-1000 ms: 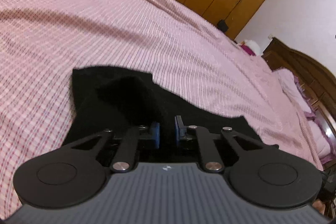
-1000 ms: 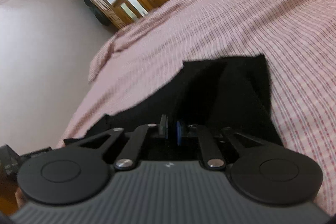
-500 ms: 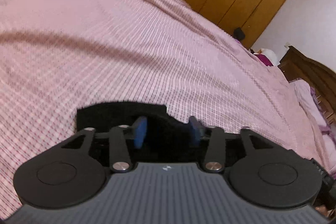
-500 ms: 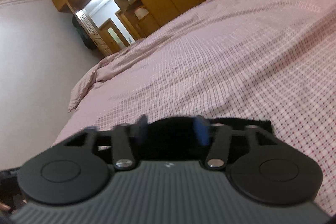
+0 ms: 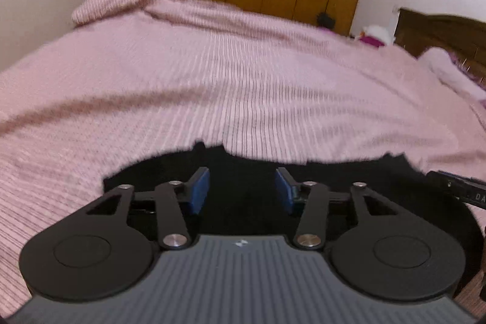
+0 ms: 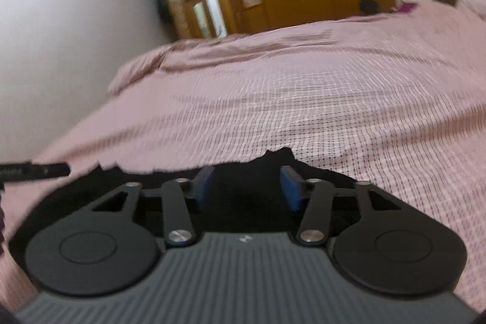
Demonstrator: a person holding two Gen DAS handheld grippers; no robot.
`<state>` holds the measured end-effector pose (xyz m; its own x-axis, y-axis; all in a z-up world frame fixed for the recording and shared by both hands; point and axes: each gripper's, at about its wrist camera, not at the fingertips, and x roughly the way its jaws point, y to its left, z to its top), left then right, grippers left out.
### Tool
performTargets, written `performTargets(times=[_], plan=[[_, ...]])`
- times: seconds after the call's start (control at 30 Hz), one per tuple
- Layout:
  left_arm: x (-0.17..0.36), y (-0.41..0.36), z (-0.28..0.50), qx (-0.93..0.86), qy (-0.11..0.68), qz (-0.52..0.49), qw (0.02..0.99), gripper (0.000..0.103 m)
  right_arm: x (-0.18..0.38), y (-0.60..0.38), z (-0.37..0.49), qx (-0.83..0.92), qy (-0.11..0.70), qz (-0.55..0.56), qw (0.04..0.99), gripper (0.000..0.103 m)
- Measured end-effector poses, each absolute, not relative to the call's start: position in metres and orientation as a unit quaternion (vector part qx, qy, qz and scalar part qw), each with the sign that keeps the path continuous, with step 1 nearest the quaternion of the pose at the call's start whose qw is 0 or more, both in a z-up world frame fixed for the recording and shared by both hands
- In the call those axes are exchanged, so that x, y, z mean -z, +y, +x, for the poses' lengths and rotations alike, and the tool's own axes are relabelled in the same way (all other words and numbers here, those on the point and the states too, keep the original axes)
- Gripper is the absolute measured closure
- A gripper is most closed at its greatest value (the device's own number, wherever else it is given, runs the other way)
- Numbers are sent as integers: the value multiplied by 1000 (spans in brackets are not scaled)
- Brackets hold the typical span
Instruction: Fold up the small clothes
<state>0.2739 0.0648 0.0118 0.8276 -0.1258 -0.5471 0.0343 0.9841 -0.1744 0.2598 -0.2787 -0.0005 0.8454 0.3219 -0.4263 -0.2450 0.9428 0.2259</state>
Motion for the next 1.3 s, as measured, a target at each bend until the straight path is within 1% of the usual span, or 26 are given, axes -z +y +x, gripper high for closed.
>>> performTargets(times=[0.13,0.2,0.27,0.57,0.67,0.7,0.73,0.8,0.83,0.9,1.0,1.3], plan=[[21,70,297,1,318,-71,945,50,21,-276,282,-119,270,51,954,68],[32,72,303,1,315,-60,947,50,36,-283,294,-115,285,64,949,69],[35,70,304,3,313,-46,949,50,43,-292,298,-119,282,95,947,69],[29,66,304,3,320,-47,946,49,40,-296,294,-126,279,108,946,67],[20,65,297,3,327,-50,944,47,33,-302,286,-125,275,135,944,63],[16,66,292,4,328,-51,943,45,30,-304,282,-119,274,142,944,59],[12,67,288,4,329,-54,943,44,25,-306,275,-111,271,150,944,52],[4,69,278,3,329,-62,942,42,17,-312,261,-106,257,163,947,44],[0,69,272,1,327,-66,943,41,13,-315,252,-106,249,170,948,41],[-6,68,260,-8,326,-66,943,36,7,-323,238,-101,240,182,948,40],[-14,65,242,-14,325,-60,944,32,3,-334,219,-85,234,203,947,39],[-21,58,200,-22,343,-61,937,24,17,-358,177,-47,243,235,940,39]])
